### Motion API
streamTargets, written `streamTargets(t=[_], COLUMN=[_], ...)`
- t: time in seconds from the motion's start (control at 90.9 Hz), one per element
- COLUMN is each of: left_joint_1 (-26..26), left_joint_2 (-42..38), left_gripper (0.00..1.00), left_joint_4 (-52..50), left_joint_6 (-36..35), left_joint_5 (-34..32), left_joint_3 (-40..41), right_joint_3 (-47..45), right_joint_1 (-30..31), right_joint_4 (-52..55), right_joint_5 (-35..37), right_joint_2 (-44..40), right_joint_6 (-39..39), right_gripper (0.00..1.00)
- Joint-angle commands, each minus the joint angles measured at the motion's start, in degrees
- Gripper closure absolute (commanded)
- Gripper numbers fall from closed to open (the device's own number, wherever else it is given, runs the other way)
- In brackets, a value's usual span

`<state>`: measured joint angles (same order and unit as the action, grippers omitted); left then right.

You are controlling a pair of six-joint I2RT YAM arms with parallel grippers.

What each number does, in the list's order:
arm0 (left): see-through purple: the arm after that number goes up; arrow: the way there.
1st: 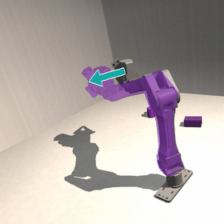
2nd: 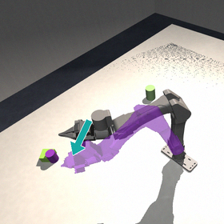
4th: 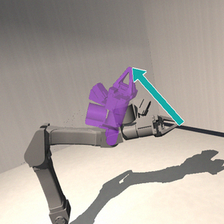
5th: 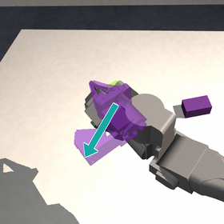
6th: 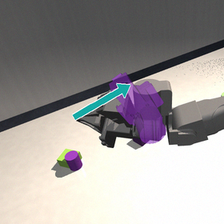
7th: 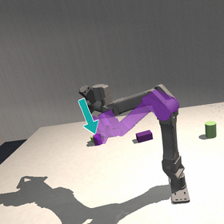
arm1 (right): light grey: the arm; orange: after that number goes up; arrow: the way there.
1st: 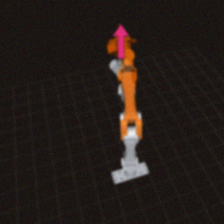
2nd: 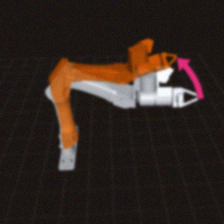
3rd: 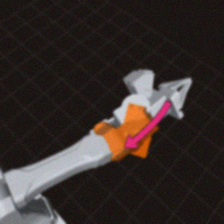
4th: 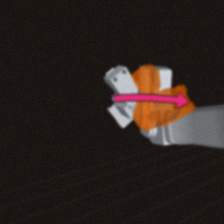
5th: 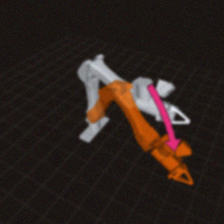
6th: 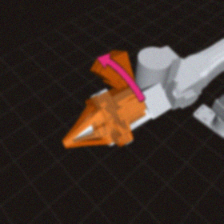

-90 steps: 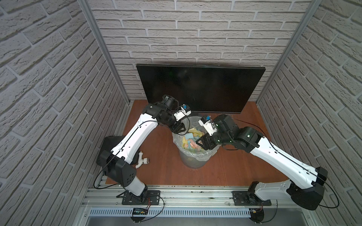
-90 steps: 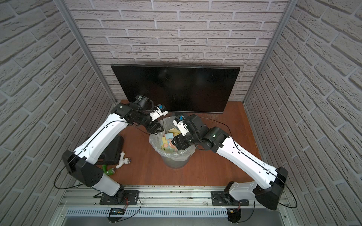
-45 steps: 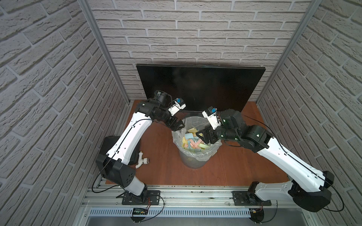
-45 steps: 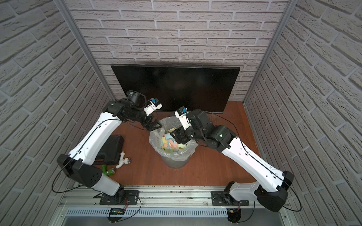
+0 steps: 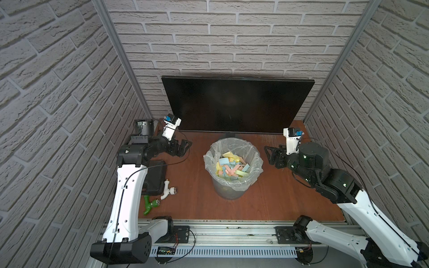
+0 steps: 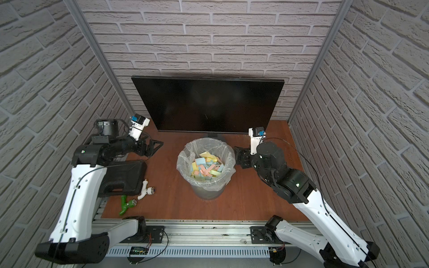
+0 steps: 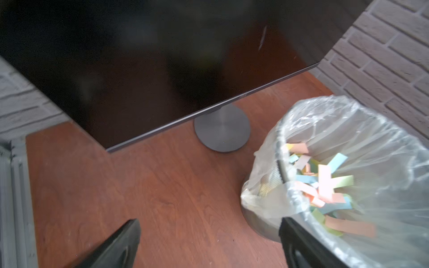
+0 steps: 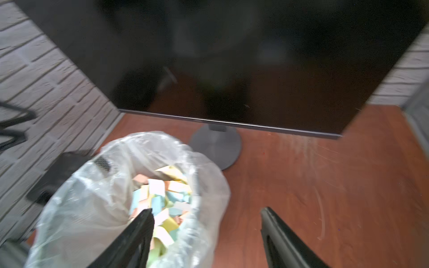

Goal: Remove the sticky note from the monitor
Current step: Reset both arms

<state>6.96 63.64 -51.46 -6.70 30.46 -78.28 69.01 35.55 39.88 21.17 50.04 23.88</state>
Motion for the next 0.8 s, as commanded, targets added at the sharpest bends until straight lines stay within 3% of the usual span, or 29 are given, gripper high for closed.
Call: streamTargets(t=[0.0,0.143,0.286,0.429,0.539,0.792], left_joint_1=[1.06,1.0,0.99,0.66,-0.2,-1.86], left_joint_2=[-3.22,-7.43,-6.62,-2.35,1.63,12.74], left_gripper=[0.02,0.02,0.02,0.02,0.02,0.02], left_joint_4=[7.61,19.13,31.38,41.13,50.14,87.07], left_joint_6=[2.36,4.43,5.44,4.66,5.77,4.94], left_joint_5=[-7.47,-15.45,-19.78,-18.89,-20.48,-23.26], left_joint_3=[9.55,22.53,31.76,36.34,39.42,52.67], right_joint_3=[-6.25,-16.07,-22.66,-24.61,-25.64,-28.23], right_joint_1=[-4.48,-7.31,-7.36,-7.34,-7.34,-7.45], right_joint_4=[2.21,-2.38,-8.45,-9.14,-10.48,-17.16], right_joint_5=[10.13,14.85,16.54,19.32,17.9,14.5], right_joint_2=[-4.57,-11.75,-16.19,-17.8,-17.29,-16.03], right_joint_6=[3.95,0.79,-2.96,-0.64,-3.98,-12.7], right_gripper=[0.21,0.19,0.2,0.23,0.23,0.17])
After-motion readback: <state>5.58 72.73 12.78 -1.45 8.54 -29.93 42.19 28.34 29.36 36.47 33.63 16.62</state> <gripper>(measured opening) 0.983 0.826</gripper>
